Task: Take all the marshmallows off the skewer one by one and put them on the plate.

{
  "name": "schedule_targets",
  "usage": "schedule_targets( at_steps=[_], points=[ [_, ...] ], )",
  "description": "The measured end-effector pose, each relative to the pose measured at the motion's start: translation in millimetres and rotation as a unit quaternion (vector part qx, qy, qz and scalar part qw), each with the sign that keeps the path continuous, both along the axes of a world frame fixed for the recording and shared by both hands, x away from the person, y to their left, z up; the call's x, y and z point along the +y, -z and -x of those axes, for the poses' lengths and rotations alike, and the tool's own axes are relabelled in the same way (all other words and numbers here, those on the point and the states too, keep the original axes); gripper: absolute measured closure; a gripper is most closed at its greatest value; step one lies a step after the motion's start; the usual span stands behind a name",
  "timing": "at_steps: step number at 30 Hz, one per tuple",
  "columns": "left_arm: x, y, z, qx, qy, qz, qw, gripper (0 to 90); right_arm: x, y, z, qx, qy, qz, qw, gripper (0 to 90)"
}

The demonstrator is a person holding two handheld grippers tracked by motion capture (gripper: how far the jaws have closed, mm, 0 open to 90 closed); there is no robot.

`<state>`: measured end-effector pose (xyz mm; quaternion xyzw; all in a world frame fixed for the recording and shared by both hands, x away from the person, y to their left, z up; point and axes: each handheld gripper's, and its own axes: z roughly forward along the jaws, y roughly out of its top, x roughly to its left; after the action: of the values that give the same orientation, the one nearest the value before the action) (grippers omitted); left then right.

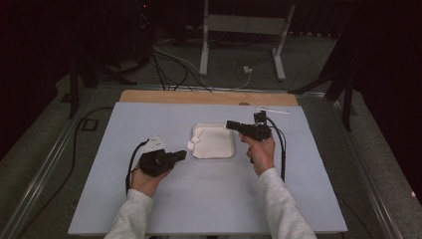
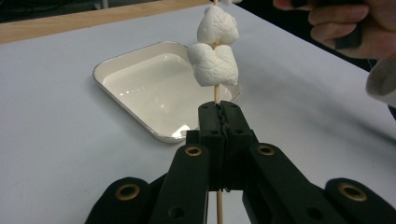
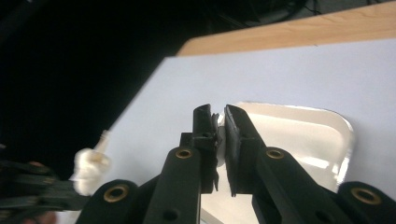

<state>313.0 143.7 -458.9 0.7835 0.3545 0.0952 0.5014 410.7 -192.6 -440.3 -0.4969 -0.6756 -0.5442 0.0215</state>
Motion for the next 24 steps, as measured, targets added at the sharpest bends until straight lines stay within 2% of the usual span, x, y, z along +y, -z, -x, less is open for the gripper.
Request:
schedule_targets(
  at_steps=[5,6,7,8,13,18,21,24],
  points=[
    [-1.0,-0.3,-0.4,0.001,-0.003,0.001,1.0000,90.0,6.4,10.7,-3.5,0.002,0.003,0.036,0.9994,82.6],
    [-0.9,0.0,-0.6,0.001,-0.004,0.001,1.0000,90.0,9.5,16.6,-4.9,0.005,0.008,0.054,0.9985,82.3],
    [-1.0,0.3,-0.7,0.001,-0.004,0.000,1.0000,90.0,10.9,20.1,-5.8,0.009,0.009,0.061,0.9981,82.1],
    [-1.2,0.4,-0.8,0.001,-0.004,-0.001,1.0000,90.0,10.9,20.1,-5.8,0.009,0.009,0.061,0.9981,82.1],
    [-1.6,0.5,-0.9,0.002,-0.004,0.001,1.0000,90.0,19.4,37.3,-8.9,0.024,0.009,0.094,0.9953,81.3],
    [-1.9,1.5,-1.1,0.004,-0.007,0.002,1.0000,90.0,21.3,45.2,-10.5,0.037,0.013,0.103,0.9939,78.9],
    [-2.8,2.4,-1.2,0.005,-0.007,0.002,1.0000,90.0,22.0,49.1,-11.0,0.046,0.013,0.107,0.9932,64.5],
    [-3.6,3.3,-1.5,0.007,-0.008,0.001,0.9999,90.0,22.9,49.5,-9.7,0.041,0.019,0.120,0.9917,50.6]
  ],
)
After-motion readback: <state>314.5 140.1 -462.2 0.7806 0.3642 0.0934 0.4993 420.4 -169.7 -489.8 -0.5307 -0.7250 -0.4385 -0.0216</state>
